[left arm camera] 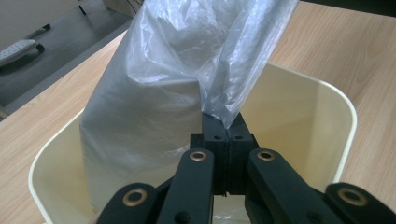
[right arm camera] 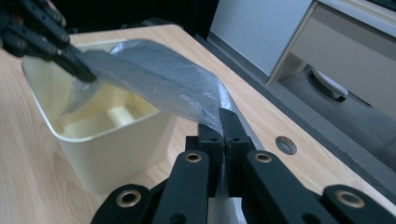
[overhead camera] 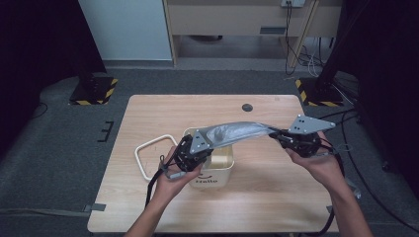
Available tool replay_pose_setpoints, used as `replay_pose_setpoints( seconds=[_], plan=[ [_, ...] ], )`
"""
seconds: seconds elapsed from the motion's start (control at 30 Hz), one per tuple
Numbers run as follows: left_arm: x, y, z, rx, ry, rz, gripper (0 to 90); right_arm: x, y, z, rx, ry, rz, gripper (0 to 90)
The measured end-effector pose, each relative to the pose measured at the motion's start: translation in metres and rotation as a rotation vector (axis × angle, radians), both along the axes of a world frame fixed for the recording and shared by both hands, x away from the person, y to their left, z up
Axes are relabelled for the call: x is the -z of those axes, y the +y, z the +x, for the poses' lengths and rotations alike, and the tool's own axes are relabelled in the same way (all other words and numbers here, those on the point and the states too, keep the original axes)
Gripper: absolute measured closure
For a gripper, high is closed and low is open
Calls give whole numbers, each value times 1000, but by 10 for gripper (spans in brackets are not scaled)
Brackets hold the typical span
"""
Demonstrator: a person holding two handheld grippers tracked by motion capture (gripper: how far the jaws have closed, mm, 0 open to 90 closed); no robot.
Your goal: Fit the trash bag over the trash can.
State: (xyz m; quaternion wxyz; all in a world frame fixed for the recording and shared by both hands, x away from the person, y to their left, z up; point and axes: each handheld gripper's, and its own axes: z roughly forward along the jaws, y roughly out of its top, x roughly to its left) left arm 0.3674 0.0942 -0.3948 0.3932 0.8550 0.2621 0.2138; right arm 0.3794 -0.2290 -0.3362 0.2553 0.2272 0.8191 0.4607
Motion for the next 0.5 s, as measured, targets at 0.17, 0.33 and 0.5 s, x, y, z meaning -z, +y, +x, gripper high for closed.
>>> replay_pose_setpoints(
  seconds=[0.17, 0.33, 0.5],
  plan=[
    [5, -1, -1, 11, 14, 13, 900, -1, 3, 2, 12, -2, 21, 896],
    [9, 2, -1, -8, 4, 2, 823, 0, 12, 4, 3, -3, 21, 896],
    [7, 4, -1, -39, -43, -19, 528, 2, 19, 3, -17, -2, -9, 896]
  ],
)
